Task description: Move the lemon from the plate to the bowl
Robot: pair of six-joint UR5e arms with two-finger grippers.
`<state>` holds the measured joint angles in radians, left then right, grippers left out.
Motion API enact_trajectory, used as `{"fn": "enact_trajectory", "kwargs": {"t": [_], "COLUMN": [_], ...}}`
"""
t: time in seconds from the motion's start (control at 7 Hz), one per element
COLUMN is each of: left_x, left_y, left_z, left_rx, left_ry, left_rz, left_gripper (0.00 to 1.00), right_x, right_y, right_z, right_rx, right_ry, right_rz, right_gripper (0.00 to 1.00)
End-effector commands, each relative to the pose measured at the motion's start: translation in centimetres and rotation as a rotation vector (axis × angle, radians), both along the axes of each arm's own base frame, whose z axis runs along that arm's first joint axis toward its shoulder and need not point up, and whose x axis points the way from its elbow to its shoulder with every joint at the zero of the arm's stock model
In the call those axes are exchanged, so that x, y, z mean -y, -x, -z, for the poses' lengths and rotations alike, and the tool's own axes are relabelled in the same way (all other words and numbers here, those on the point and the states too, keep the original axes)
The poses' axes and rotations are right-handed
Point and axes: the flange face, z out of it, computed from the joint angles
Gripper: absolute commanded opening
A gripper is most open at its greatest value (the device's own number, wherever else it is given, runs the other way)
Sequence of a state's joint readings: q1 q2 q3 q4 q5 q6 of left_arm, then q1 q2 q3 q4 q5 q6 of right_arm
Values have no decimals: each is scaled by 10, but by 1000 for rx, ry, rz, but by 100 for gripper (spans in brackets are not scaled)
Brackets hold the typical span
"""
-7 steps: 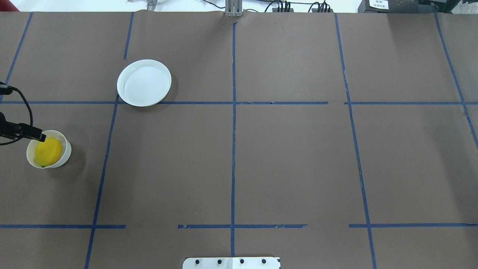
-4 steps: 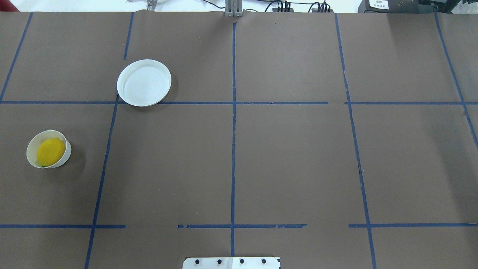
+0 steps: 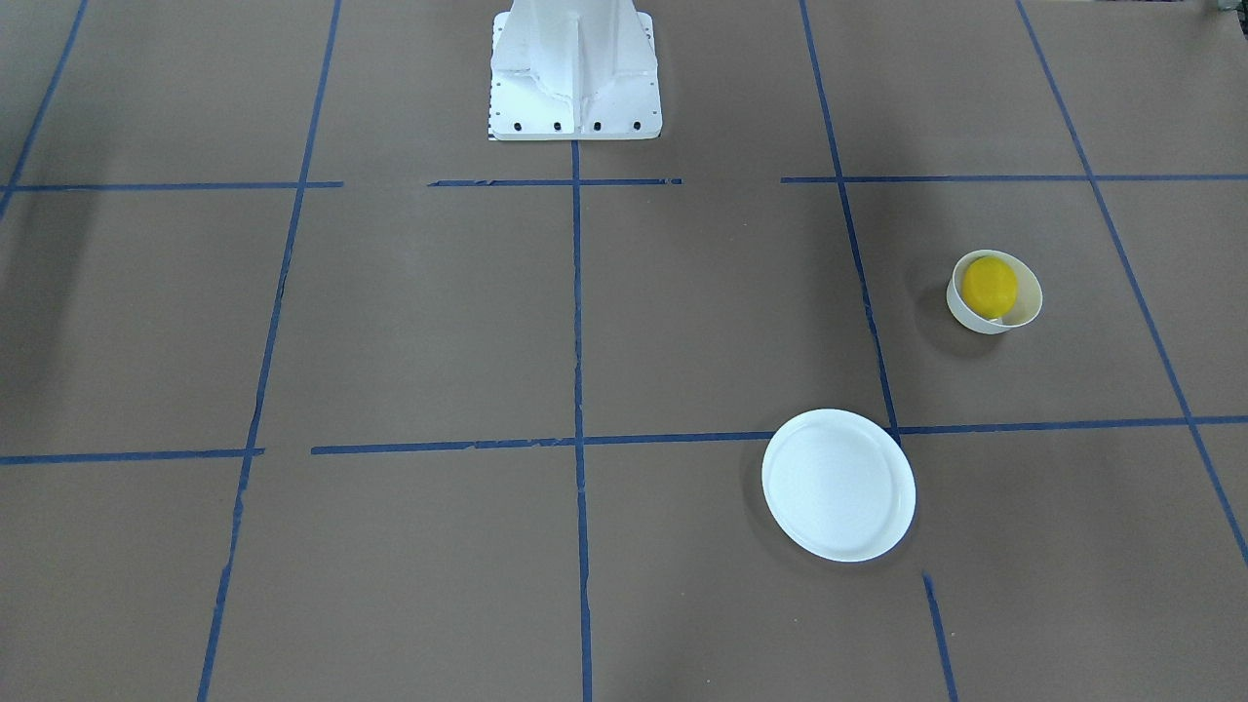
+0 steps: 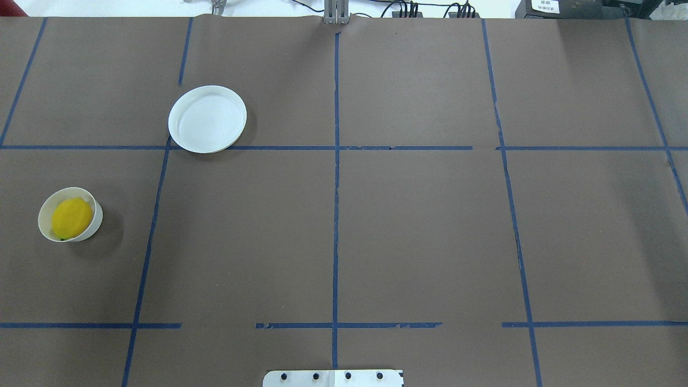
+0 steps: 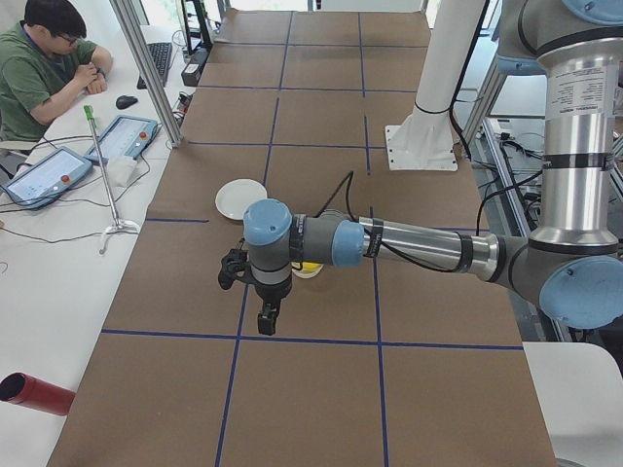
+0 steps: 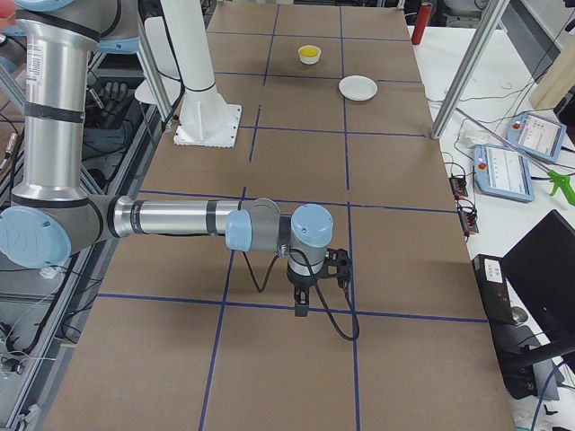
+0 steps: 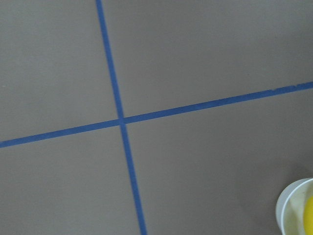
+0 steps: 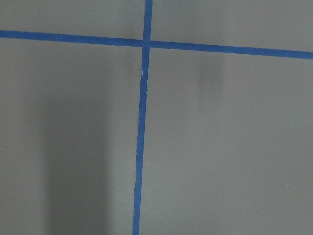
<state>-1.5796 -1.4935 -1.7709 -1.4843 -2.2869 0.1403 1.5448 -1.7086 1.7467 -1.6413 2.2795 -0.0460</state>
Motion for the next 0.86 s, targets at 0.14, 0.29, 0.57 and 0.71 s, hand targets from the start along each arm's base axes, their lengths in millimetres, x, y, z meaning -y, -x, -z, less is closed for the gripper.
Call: {"fn": "enact_trajectory", "kwargs": {"t": [0.14,0.29,0.57,0.71], "left_x": [-27,-26,-25,-24], "left_y": [8,8,8,8], "left_z": [-12,-10,-7,-6], "left_rx": [-122,-122,-120,-121], "left_ry": [24,17,12,11], "left_rz": [1,0,1,3], "left_gripper": [100,100,100,100], "right_x": [0,0,1,0], "right_y": [0,0,0,0], "right_z": [0,0,1,0], "right_rx": [0,0,0,0], "right_ry": [0,0,-2,0], "right_rz": [0,0,0,0], "right_gripper": [100,100,100,100]}}
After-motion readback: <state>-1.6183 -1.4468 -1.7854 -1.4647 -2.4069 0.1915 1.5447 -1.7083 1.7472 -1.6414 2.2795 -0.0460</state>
